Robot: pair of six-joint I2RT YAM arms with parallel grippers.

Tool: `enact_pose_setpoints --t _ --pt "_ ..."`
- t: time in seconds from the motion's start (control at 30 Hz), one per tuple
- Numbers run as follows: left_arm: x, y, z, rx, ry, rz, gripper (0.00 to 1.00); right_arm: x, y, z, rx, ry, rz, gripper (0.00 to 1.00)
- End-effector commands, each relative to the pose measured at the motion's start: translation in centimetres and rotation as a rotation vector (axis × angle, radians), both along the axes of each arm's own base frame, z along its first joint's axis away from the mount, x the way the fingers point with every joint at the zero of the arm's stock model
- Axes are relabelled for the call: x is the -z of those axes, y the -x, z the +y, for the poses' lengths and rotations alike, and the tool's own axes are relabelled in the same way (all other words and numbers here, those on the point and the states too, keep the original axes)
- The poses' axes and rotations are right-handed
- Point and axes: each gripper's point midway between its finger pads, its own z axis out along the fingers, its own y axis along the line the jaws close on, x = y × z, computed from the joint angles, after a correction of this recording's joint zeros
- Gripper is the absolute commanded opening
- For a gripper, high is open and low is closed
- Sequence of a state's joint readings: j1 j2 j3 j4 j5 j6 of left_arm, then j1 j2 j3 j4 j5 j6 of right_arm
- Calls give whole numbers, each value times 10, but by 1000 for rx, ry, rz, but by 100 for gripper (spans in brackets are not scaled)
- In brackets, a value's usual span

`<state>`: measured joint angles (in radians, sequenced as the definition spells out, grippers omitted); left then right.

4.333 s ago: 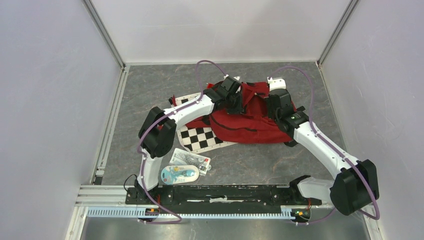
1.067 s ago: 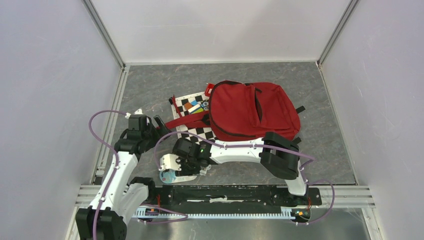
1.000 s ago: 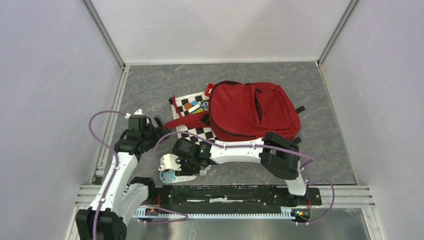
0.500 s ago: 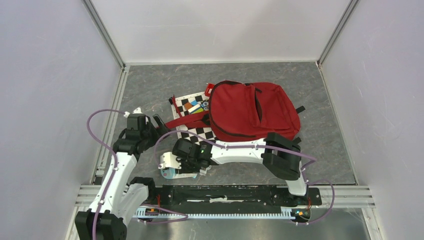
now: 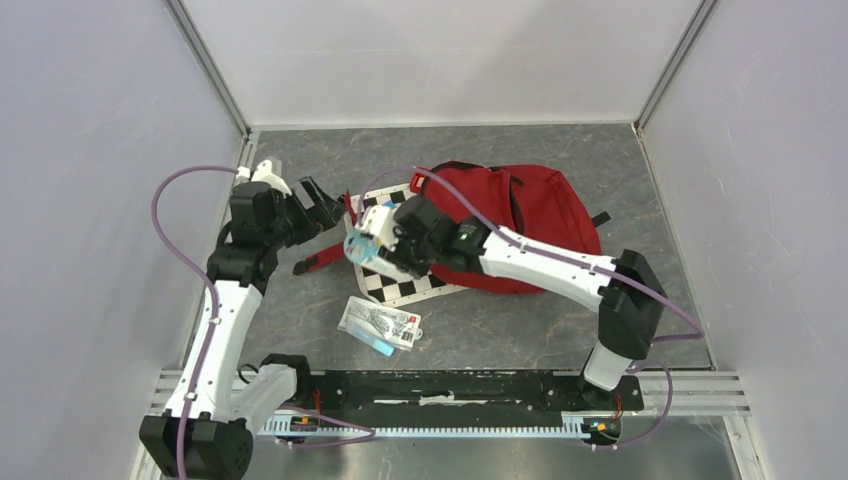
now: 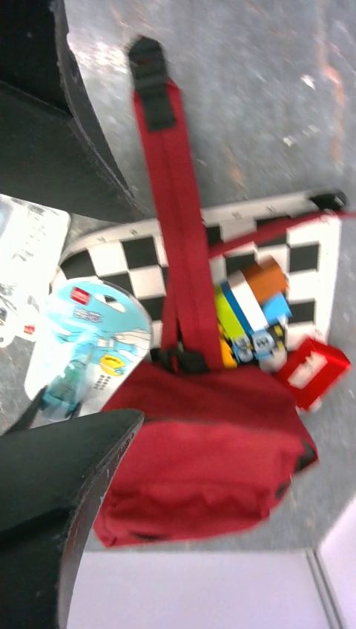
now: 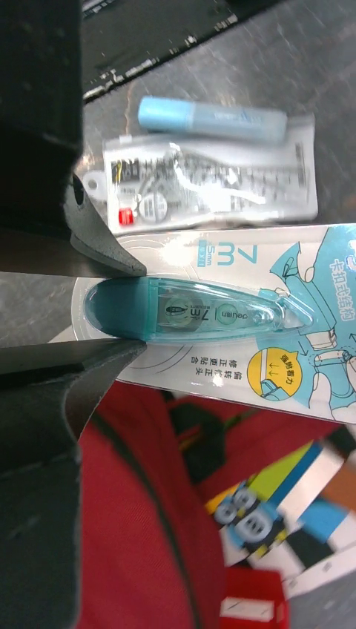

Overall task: Pack the student bag
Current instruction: Place the stationery in the student bag.

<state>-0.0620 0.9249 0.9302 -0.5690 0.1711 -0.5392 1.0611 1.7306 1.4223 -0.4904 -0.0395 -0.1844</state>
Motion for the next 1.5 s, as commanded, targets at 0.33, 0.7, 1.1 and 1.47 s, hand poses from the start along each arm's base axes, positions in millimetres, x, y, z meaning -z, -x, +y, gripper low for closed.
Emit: enact_pose_setpoints --t 0.33,0.7,1.1,1.47 --pt "-70 -69 -152 381 262 -176 100 -76 -121 -119 566 -221 78 0" --pt "-57 -101 -237 451 499 -65 76 -92 -134 -154 665 -397 113 0" --pt "-48 -108 -261 459 572 -30 32 -95 -130 -155 638 -433 131 0" --pt "-55 -110 -263 446 565 -57 2 -99 -149 -220 829 -355 23 52"
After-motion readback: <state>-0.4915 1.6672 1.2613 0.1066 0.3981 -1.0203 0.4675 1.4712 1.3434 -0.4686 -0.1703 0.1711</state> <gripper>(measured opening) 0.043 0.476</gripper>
